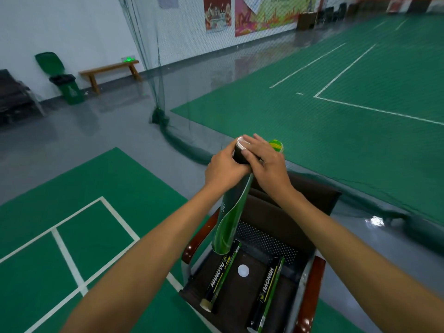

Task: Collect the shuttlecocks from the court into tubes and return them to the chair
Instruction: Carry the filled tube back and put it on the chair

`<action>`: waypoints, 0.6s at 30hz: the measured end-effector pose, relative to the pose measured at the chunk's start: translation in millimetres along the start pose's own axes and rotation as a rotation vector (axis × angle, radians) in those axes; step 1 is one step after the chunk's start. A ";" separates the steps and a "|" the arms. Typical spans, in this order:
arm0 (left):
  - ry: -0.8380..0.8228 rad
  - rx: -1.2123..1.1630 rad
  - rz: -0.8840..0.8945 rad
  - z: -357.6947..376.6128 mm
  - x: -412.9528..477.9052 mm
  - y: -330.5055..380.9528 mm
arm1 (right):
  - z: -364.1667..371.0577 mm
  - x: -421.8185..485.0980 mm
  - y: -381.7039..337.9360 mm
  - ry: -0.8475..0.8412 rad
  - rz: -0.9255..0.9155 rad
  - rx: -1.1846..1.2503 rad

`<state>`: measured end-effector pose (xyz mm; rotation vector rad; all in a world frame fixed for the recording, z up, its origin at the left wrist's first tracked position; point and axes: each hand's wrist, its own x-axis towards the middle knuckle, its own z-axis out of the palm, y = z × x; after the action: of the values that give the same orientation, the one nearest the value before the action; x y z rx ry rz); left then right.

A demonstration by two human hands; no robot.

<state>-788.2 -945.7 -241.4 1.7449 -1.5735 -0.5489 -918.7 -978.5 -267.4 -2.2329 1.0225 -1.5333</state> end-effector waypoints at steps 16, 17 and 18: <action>0.034 0.016 0.018 -21.1 -13.4 14.2 | -9.8 13.1 -14.9 -0.209 0.122 -0.077; 0.041 0.016 0.015 -21.3 -12.8 14.6 | -11.4 13.4 -17.8 -0.206 0.106 -0.076; 0.048 0.017 0.012 -21.5 -12.2 15.1 | -12.5 13.5 -19.9 -0.202 0.086 -0.079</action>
<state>-784.9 -929.2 -218.0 1.7472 -1.5587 -0.4856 -919.0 -970.8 -241.4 -2.3072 1.1190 -1.2228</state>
